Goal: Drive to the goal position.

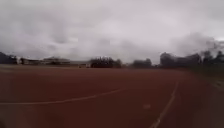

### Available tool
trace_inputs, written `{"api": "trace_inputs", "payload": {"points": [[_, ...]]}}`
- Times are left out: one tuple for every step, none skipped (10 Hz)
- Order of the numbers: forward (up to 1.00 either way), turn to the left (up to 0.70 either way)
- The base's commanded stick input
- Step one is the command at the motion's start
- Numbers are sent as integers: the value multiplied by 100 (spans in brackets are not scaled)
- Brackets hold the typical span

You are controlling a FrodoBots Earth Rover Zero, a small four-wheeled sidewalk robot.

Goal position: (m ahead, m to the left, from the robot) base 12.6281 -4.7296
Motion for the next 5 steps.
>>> {"api": "trace_inputs", "payload": {"points": [[70,-35],[70,-35],[70,-35],[70,-35],[70,-35]]}}
